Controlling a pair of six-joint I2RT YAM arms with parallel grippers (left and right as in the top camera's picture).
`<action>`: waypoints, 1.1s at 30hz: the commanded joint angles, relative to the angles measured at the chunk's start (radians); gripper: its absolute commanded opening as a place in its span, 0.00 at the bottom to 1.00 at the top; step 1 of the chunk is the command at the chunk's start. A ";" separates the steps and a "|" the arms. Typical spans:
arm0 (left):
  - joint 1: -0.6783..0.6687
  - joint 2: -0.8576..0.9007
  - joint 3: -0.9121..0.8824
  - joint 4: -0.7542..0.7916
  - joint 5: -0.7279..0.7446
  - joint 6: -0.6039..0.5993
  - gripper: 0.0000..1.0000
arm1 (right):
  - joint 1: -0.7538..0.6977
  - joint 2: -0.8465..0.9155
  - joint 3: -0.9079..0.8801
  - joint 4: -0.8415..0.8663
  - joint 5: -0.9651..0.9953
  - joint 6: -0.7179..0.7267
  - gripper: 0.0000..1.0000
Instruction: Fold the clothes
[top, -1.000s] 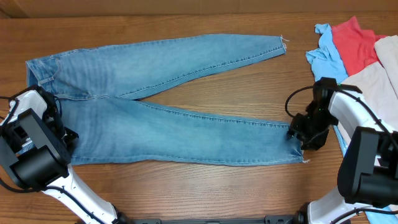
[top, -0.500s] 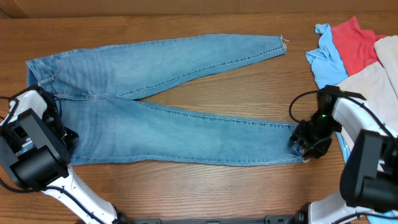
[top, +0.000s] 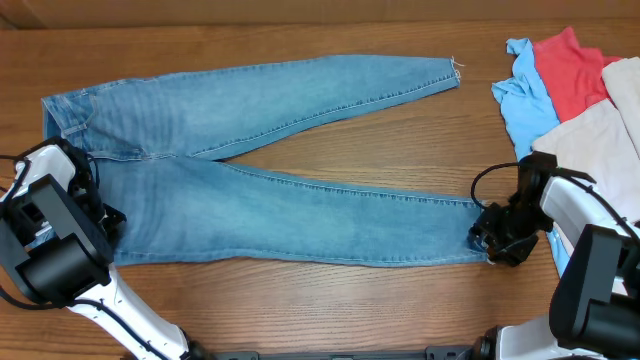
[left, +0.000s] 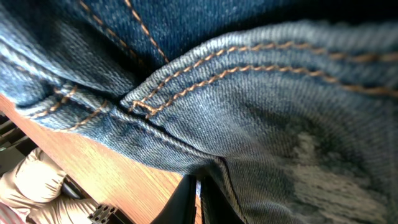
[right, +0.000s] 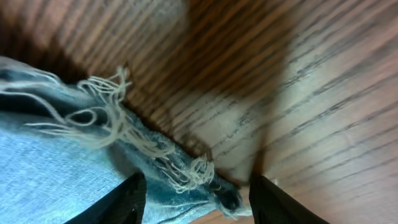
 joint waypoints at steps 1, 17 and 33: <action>-0.005 -0.028 -0.006 0.003 -0.006 0.009 0.08 | 0.005 -0.013 -0.016 0.028 -0.053 0.008 0.57; -0.005 -0.085 0.000 0.018 0.124 0.072 0.04 | -0.031 -0.015 0.066 0.050 -0.059 0.004 0.04; -0.001 -0.304 -0.100 -0.085 0.290 0.129 0.39 | -0.205 -0.014 0.337 -0.085 -0.034 -0.049 0.04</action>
